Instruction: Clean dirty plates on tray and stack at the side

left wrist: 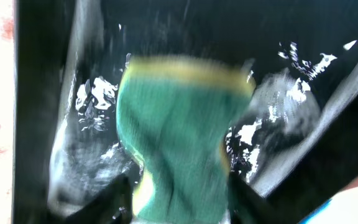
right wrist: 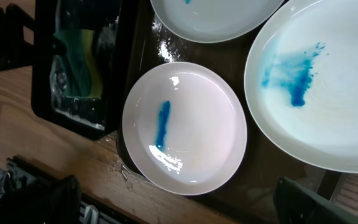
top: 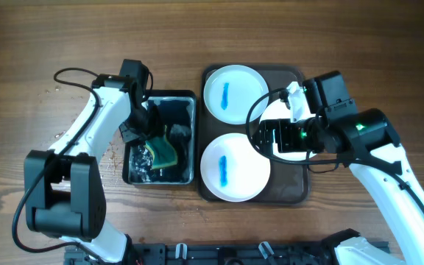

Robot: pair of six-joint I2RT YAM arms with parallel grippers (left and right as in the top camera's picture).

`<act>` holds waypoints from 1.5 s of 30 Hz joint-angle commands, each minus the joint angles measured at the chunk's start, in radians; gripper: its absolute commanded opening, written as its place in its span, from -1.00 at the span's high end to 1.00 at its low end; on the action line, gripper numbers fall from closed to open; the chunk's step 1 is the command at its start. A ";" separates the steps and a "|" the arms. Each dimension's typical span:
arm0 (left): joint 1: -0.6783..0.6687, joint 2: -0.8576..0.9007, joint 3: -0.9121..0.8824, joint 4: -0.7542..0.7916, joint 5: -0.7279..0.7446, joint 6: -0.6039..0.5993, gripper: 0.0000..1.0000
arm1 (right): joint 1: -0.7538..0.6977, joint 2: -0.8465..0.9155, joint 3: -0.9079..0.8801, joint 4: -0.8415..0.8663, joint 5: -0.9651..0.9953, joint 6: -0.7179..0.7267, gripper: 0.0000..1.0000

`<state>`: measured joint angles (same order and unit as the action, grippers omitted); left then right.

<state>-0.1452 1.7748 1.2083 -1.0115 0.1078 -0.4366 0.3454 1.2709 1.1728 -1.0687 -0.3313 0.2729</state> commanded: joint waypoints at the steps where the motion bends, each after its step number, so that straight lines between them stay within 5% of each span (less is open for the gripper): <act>1: -0.005 -0.009 -0.071 0.107 -0.064 0.014 -0.03 | 0.005 0.003 -0.006 0.003 0.018 0.019 -1.00; 4: -0.010 -0.007 -0.165 0.237 -0.095 0.011 0.03 | 0.005 0.003 -0.006 0.002 0.017 0.019 -0.99; 6: -0.010 -0.007 -0.229 0.330 -0.106 0.010 0.46 | 0.005 0.003 -0.006 0.001 0.017 0.027 -1.00; 7: -0.010 -0.008 -0.248 0.359 -0.105 0.010 0.92 | 0.005 0.003 -0.006 0.002 0.018 0.026 -1.00; 13: -0.009 -0.037 -0.161 0.268 -0.095 0.014 0.92 | 0.005 0.003 -0.006 0.007 0.019 0.027 -1.00; 14: -0.009 -0.044 -0.133 0.238 -0.085 0.014 0.87 | 0.005 0.003 -0.006 0.014 0.001 0.026 -1.00; 15: -0.009 -0.055 -0.093 0.197 -0.059 0.014 0.64 | 0.005 0.003 -0.006 0.016 -0.024 0.005 -0.98; 17: -0.009 -0.071 -0.047 0.146 -0.025 0.015 0.14 | 0.005 0.002 -0.006 0.008 -0.036 -0.047 -0.61; 20: -0.009 -0.097 -0.001 0.072 0.021 0.014 -0.50 | 0.005 0.001 -0.006 -0.002 -0.036 -0.060 -0.49; 23: -0.009 -0.114 0.000 -0.008 0.037 0.014 -0.54 | 0.005 0.001 -0.006 -0.013 -0.034 -0.037 -0.44; 27: -0.022 -0.105 -0.021 -0.070 0.037 0.009 -0.09 | 0.005 0.001 -0.006 -0.026 -0.032 -0.025 -0.40; 36: -0.117 -0.105 -0.307 0.183 -0.143 -0.153 0.17 | 0.005 0.001 -0.006 -0.040 -0.028 0.026 -0.34; 38: -0.117 -0.105 -0.337 0.236 -0.143 -0.152 0.27 | 0.005 0.001 -0.007 -0.052 -0.028 0.032 -0.07; 41: -0.117 -0.105 -0.336 0.283 -0.143 -0.147 0.92 | 0.005 0.001 -0.041 -0.061 -0.024 0.100 0.04; 45: -0.116 -0.107 -0.279 0.258 -0.084 -0.064 0.92 | 0.005 0.001 -0.127 -0.033 0.014 0.122 0.06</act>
<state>-0.2638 1.6627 0.8955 -0.7464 0.0383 -0.5587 0.3454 1.2709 1.1175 -1.1091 -0.3489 0.3481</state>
